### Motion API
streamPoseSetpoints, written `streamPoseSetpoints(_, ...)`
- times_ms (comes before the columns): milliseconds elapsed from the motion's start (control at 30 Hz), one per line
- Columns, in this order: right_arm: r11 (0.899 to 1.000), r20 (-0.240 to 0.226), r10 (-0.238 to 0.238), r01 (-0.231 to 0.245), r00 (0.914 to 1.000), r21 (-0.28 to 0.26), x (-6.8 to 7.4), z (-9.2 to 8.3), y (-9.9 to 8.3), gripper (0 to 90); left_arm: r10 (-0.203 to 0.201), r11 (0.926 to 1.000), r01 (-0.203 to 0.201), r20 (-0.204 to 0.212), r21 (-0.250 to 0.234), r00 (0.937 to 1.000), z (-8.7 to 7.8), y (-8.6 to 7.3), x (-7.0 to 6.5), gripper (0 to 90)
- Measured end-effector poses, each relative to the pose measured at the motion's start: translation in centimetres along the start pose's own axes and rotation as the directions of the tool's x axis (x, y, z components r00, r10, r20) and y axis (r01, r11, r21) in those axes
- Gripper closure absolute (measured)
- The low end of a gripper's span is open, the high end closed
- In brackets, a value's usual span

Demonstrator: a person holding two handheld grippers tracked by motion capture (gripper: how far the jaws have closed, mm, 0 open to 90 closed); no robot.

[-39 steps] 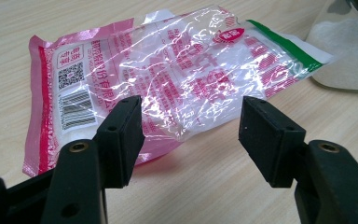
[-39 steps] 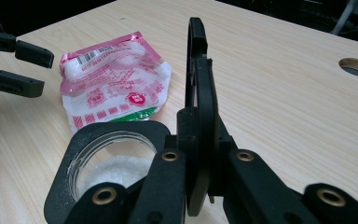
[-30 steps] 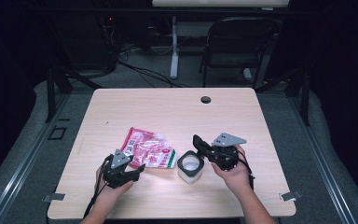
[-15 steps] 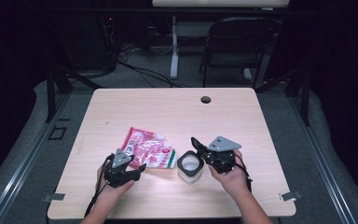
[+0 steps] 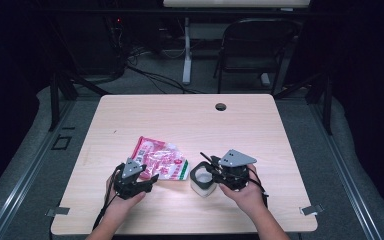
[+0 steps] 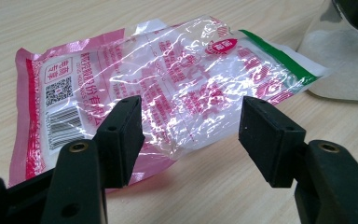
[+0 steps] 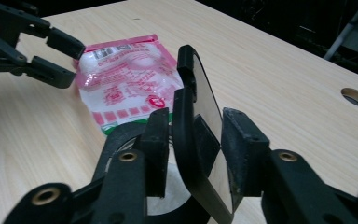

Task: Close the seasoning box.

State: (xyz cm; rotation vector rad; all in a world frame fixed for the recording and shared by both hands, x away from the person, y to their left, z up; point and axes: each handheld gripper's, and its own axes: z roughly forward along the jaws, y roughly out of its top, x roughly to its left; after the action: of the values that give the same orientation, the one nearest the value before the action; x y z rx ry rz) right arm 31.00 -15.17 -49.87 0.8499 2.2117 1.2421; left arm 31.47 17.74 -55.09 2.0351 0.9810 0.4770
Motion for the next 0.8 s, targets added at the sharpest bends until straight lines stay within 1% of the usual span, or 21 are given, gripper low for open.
streamPoseSetpoints(67,1.000,-0.003,0.000,0.000,1.0000,-0.001,0.2,0.0,0.0,59.1,0.003,1.0000,-0.003,0.004,0.006,1.0000,0.1,0.1,0.0,39.7)
streamPoseSetpoints(167,1.000,-0.005,-0.006,0.006,1.0000,-0.001,0.4,-0.1,0.0,55.8,0.003,1.0000,-0.003,0.006,-0.003,1.0000,0.2,0.2,0.0,39.7)
streamPoseSetpoints(367,1.000,-0.018,-0.025,0.025,0.9995,0.002,0.8,-0.2,0.0,53.0,0.007,1.0000,-0.007,0.012,0.000,0.9999,0.3,0.3,0.0,39.7)
streamPoseSetpoints(467,0.999,-0.028,-0.033,0.033,0.9991,-0.006,1.0,-0.2,0.0,52.4,0.005,1.0000,-0.005,0.011,0.001,0.9999,0.3,0.3,0.0,39.7)
streamPoseSetpoints(533,0.999,-0.032,-0.044,0.044,0.9985,0.002,1.1,-0.1,0.0,52.4,0.005,1.0000,-0.005,0.010,0.002,0.9999,0.3,0.3,0.0,39.7)
streamPoseSetpoints(800,0.998,-0.047,-0.063,0.064,0.9969,0.015,1.4,0.1,0.0,52.6,0.003,1.0000,-0.003,0.011,0.000,0.9999,0.3,0.3,0.0,39.7)
